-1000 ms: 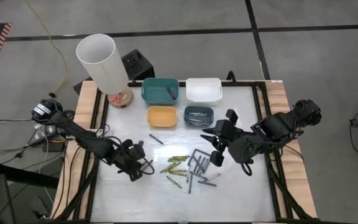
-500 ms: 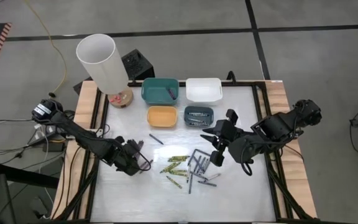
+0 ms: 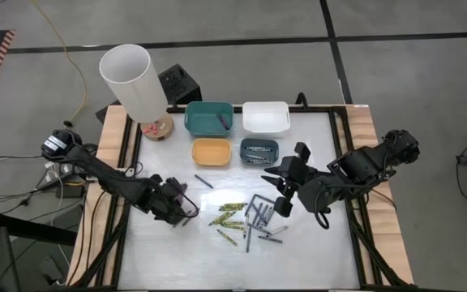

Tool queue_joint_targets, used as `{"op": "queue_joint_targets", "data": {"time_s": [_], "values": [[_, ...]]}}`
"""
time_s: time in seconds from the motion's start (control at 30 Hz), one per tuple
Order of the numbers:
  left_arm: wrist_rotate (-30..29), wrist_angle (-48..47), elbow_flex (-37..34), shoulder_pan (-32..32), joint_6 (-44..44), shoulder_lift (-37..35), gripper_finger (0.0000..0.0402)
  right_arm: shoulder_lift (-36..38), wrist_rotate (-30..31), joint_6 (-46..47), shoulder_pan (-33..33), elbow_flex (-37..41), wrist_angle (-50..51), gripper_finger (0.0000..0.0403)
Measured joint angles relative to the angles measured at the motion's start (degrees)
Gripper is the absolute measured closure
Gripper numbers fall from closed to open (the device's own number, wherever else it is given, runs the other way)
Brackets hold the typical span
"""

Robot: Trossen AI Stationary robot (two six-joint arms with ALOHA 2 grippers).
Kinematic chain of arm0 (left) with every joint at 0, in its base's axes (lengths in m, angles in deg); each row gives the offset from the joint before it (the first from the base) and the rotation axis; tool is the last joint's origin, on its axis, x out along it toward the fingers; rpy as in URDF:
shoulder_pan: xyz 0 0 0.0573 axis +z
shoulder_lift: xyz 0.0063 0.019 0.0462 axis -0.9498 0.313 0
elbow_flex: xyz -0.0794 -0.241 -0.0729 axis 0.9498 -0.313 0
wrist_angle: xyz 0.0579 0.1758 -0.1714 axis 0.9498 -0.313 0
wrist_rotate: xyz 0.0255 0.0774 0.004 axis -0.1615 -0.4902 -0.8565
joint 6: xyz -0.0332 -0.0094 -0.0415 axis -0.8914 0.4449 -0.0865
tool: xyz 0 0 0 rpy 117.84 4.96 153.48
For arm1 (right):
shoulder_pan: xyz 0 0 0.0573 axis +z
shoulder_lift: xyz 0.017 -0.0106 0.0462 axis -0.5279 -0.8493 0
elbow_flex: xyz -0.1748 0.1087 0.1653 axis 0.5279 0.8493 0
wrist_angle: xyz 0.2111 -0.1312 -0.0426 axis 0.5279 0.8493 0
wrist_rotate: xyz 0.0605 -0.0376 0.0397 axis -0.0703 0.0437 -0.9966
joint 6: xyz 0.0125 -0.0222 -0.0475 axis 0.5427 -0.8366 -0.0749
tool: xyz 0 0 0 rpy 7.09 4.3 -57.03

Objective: Sort crayons
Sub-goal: Put the violet crayon into the green bin

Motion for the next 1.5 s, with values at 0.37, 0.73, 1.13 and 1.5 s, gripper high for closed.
{"op": "queue_joint_targets", "data": {"time_s": [0.37, 0.73, 1.13, 1.5], "values": [[1.1, 16.4, 0.0, -0.9, 15.3, 1.0, 0.0214, 0.0, 0.0, 0.0, 0.0, 0.0, 0.1, 0.0322], [-1.1, 19.8, 0.0, -0.9, 16.1, 8.9, 0.0200, 0.0, -0.2, 0.6, 0.0, 0.0, 1.4, 0.0322], [-0.4, 22.2, 0.1, -0.9, 15.0, 16.7, 0.0200, 0.0, -0.3, 0.7, 0.0, 0.0, 1.5, 0.0322], [1.7, 21.5, 0.1, -0.8, 10.2, 18.2, 0.0268, 0.0, -0.3, 1.5, 0.0, 0.0, 1.8, 0.0322]]}}
